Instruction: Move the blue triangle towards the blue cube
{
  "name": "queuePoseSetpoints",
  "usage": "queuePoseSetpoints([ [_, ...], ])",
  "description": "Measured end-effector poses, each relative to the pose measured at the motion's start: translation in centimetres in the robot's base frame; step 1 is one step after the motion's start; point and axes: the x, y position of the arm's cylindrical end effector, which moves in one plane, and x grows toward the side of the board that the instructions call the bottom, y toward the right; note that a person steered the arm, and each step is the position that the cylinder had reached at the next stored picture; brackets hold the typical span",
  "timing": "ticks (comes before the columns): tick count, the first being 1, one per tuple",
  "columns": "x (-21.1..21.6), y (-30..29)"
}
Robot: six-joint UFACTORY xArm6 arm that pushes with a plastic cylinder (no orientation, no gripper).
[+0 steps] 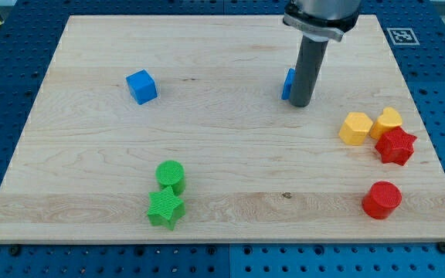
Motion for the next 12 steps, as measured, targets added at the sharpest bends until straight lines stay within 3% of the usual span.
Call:
queuePoseSetpoints([
  [2,-6.4,-1.2],
  [4,-9.1,-4.8],
  [6,-5.7,-12.7],
  [8,-5.7,-18.5],
  [12,-6.9,-21.7],
])
